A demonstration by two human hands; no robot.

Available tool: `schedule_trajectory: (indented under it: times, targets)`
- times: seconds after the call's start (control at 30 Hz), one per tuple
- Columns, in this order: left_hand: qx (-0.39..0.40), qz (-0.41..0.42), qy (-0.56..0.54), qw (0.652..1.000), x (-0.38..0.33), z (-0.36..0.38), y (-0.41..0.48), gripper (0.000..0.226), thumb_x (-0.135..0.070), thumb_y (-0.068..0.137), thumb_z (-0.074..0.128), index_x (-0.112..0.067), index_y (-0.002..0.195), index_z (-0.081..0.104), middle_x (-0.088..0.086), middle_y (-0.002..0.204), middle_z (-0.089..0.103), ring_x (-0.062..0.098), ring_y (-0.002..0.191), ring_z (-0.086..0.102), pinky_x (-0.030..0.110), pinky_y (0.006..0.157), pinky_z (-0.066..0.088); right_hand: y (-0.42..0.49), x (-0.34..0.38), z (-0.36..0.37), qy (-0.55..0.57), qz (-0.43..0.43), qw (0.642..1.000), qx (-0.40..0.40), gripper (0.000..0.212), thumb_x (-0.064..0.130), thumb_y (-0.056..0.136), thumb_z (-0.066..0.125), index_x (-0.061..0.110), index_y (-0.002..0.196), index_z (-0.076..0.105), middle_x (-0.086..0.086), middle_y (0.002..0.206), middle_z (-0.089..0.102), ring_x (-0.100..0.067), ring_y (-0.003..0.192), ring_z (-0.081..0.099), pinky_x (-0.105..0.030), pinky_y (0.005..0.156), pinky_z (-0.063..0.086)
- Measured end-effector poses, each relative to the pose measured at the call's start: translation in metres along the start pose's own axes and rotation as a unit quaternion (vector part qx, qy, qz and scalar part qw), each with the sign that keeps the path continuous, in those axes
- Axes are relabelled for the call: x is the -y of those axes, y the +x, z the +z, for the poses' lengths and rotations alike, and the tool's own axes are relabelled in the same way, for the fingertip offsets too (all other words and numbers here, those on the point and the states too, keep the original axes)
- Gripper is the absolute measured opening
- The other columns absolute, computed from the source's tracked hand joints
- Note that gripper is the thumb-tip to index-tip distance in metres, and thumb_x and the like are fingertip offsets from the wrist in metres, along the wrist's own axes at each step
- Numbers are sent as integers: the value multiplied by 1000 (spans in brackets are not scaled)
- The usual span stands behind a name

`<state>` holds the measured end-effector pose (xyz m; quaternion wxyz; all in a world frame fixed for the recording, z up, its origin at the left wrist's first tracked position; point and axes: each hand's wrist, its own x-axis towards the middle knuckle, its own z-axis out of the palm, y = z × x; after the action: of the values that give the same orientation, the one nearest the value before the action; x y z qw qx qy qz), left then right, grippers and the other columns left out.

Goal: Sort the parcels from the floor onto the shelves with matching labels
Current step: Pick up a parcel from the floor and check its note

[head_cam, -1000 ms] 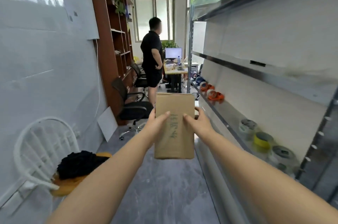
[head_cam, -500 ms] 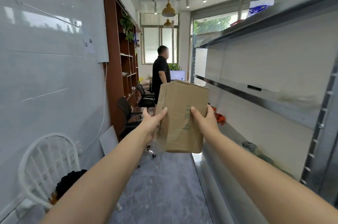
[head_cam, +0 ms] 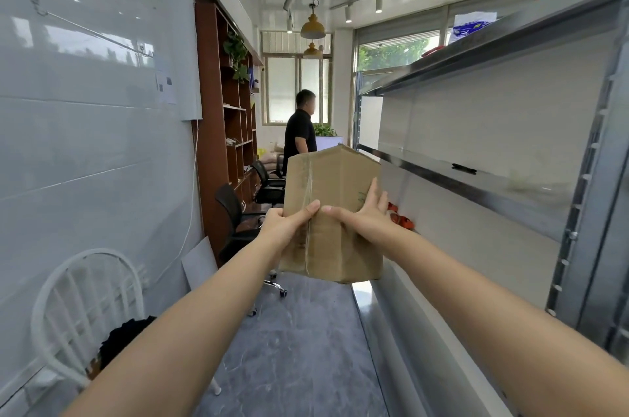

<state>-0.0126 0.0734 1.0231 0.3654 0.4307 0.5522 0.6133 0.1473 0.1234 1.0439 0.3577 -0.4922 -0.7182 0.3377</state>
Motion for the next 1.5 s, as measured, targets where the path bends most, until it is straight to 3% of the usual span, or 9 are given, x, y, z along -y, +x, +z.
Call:
schedule_trajectory:
  times: [0.13, 0.27, 0.43, 0.63, 0.9, 1.1, 1.27, 1.37, 1.5]
  targets:
    - [1, -43, -88, 995, -6, -11, 2, 49, -59, 89, 45, -14, 95, 64, 6, 96, 69, 22, 91, 64, 39, 82, 53, 6, -4, -12, 126, -26, 992, -15, 125, 66, 53, 73, 41, 149, -1, -1, 156, 17, -30, 136, 34, -53, 110, 34]
    - [22, -45, -55, 997, -8, -21, 4, 36, -31, 95, 53, -8, 121, 61, 0, 88, 72, 11, 78, 68, 32, 73, 55, 8, -12, -24, 317, -62, 942, 85, 111, 53, 54, 76, 34, 148, 21, -10, 140, 48, -27, 110, 61, -42, 87, 56]
    - [125, -139, -1, 982, -3, -30, 5, 64, -63, 74, 66, -25, 125, 61, 5, 129, 65, 29, 121, 59, 52, 102, 46, 2, -17, -29, 379, -37, 908, 173, 56, 46, 71, 53, 14, 116, 56, -5, 85, 75, -16, 68, 73, -26, 55, 57]
    - [149, -113, -23, 982, -5, -19, 7, 61, -64, 84, 51, -18, 123, 61, 10, 119, 69, 27, 110, 65, 44, 97, 51, 12, -37, -36, 404, 37, 903, 144, 42, 50, 88, 47, 15, 106, 62, -5, 74, 75, -18, 64, 71, -31, 67, 55]
    - [76, -30, -100, 992, -5, -19, 14, 35, -46, 97, 40, -21, 99, 66, 4, 98, 71, 21, 94, 65, 36, 82, 52, 20, -37, -40, 323, 66, 942, 70, 62, 66, 83, 49, 24, 127, 57, -10, 118, 69, -29, 104, 68, -47, 96, 51]
    - [61, -5, -118, 991, -6, 7, 18, 29, -25, 89, 51, -20, 71, 74, 7, 88, 70, 30, 82, 61, 37, 79, 45, 17, -35, -28, 331, 47, 942, 28, 27, 34, 97, 48, 18, 82, 64, 6, 60, 73, -9, 61, 66, -21, 53, 53]
    - [96, -47, -175, 979, -9, 23, 12, 33, -25, 101, 37, -11, 82, 60, 5, 56, 71, 18, 44, 68, 20, 38, 51, 18, -40, -21, 342, 11, 940, -3, 21, 31, 97, 47, 24, 100, 67, 4, 84, 72, -11, 74, 65, -23, 58, 50]
    - [120, -69, -234, 962, -4, 35, 7, 38, -35, 101, 33, -10, 84, 57, 5, 50, 70, 18, 39, 66, 22, 32, 49, 12, -43, -23, 345, 0, 939, -9, 31, 24, 97, 48, 20, 125, 60, -1, 93, 72, -15, 78, 67, -28, 63, 52]
    - [118, -92, -261, 954, 13, 45, 8, 39, -36, 102, 31, -11, 90, 59, 6, 52, 71, 19, 41, 67, 21, 34, 50, 4, -62, -29, 338, 8, 940, -43, 29, 19, 96, 51, 13, 120, 64, -3, 91, 72, -17, 78, 67, -29, 67, 53]
